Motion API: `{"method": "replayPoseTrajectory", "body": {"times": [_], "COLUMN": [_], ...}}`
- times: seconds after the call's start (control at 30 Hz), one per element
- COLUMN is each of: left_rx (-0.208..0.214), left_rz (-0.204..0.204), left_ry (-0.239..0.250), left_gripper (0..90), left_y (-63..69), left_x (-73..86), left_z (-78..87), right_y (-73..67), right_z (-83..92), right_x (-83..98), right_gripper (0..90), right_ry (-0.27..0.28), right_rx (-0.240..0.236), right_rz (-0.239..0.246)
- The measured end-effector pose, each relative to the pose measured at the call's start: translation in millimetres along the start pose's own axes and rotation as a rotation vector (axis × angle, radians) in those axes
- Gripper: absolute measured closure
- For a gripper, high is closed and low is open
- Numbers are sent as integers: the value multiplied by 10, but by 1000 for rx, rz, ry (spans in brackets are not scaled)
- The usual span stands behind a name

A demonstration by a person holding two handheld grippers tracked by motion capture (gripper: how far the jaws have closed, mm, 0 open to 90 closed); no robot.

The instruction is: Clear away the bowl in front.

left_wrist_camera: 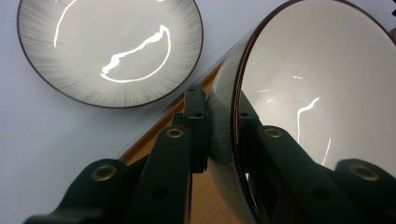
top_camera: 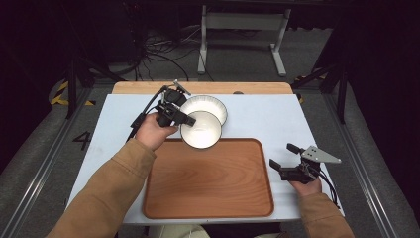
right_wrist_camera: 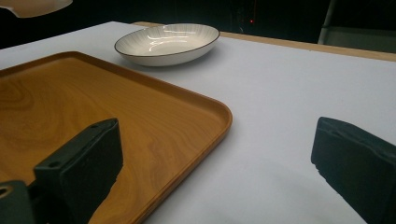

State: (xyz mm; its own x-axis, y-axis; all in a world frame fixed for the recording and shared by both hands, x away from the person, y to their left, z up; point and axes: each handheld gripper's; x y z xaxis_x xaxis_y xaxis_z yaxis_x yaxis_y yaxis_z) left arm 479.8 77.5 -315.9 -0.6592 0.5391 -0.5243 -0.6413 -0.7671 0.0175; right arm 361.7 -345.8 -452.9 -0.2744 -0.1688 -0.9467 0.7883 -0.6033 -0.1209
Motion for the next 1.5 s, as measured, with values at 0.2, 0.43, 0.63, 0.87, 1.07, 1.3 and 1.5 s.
{"method": "replayPoseTrajectory", "body": {"times": [0.2, 0.43, 0.63, 0.87, 1.07, 1.3, 1.5], "left_rx": [12, 17, 33, 33, 44, 54, 59], "left_rz": [-35, -60, -75, -94, -110, -143, -156], "left_ry": [-24, -52, -71, -104, -125, -145, -160], "left_gripper": [821, 821, 820, 821, 821, 821, 821], "left_y": [76, 152, 199, 255, 314, 386, 439], "left_x": [72, 149, 196, 238, 273, 305, 338], "left_z": [-58, -134, -211, -301, -360, -416, -476], "right_y": [-1, -1, -2, -1, -1, 0, -1], "right_z": [0, -1, -1, -2, -3, -2, -2], "right_x": [0, 0, 0, -1, 0, 0, 0], "right_gripper": [26, 26, 26, 26, 26, 26, 26], "right_ry": [-1, -1, -3, -3, -1, -1, -1], "right_rx": [0, -1, -1, -2, -2, -3, -4], "right_rz": [0, 0, 1, 2, 1, 0, -1]}}
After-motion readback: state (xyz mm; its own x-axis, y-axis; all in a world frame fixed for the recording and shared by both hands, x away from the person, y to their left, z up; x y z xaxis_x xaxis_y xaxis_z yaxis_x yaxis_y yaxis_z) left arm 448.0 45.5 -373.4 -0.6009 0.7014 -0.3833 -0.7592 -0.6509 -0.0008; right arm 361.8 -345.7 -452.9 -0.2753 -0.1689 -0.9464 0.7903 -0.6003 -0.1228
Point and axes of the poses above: each handheld gripper's, and its own axes: z roughly backward along the jaws, x roughly out of its underside, y roughly to its right, and after that the axes turned 15 degrees about -x, right-handed
